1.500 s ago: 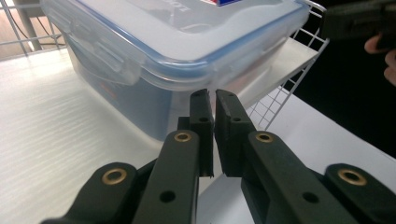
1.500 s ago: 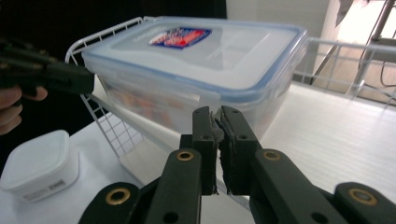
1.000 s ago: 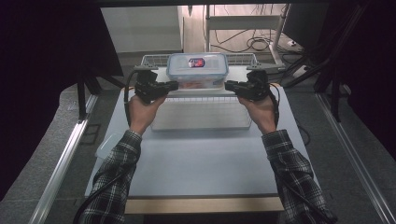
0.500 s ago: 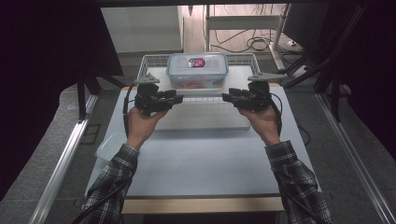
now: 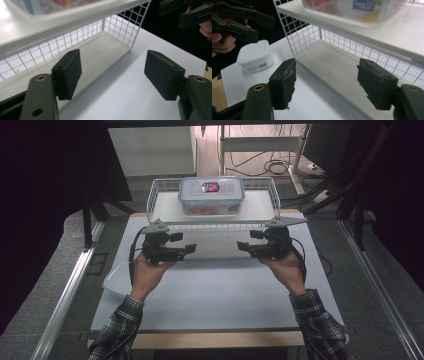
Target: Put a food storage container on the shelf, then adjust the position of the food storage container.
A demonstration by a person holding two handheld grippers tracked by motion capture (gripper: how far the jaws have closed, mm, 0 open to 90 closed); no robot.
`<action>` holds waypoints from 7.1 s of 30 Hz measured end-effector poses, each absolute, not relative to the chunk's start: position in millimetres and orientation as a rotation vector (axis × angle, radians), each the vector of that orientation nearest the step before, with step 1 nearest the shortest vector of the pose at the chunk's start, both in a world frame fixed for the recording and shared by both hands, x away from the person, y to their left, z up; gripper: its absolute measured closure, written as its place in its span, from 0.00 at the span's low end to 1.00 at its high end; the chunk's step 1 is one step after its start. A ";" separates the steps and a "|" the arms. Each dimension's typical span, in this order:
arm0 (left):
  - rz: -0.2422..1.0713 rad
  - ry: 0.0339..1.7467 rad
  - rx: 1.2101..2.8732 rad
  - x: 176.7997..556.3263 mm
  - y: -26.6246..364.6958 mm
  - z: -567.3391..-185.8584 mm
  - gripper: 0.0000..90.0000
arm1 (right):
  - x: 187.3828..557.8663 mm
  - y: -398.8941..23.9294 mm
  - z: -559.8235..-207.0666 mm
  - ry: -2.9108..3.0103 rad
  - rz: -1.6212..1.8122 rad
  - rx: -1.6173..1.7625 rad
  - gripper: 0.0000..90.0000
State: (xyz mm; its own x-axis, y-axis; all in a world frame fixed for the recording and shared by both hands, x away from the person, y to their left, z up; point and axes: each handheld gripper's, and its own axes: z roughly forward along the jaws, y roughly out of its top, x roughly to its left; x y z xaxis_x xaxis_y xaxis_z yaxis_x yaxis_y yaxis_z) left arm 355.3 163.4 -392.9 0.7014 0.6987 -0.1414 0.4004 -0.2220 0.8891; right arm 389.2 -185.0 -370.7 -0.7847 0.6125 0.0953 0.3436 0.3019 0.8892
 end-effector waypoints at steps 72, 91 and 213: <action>0.485 0.955 1.986 261.0 211.5 -479.9 0.46 | 295.4 -226.3 -498.0 2.412 1.273 0.913 0.06; 0.707 1.458 1.761 290.0 348.4 -485.1 1.00 | 295.4 -218.1 -503.2 2.467 1.205 0.874 0.07; 0.361 0.870 2.172 261.0 165.6 -521.6 0.07 | 295.0 -212.3 -510.0 2.545 1.171 0.828 0.06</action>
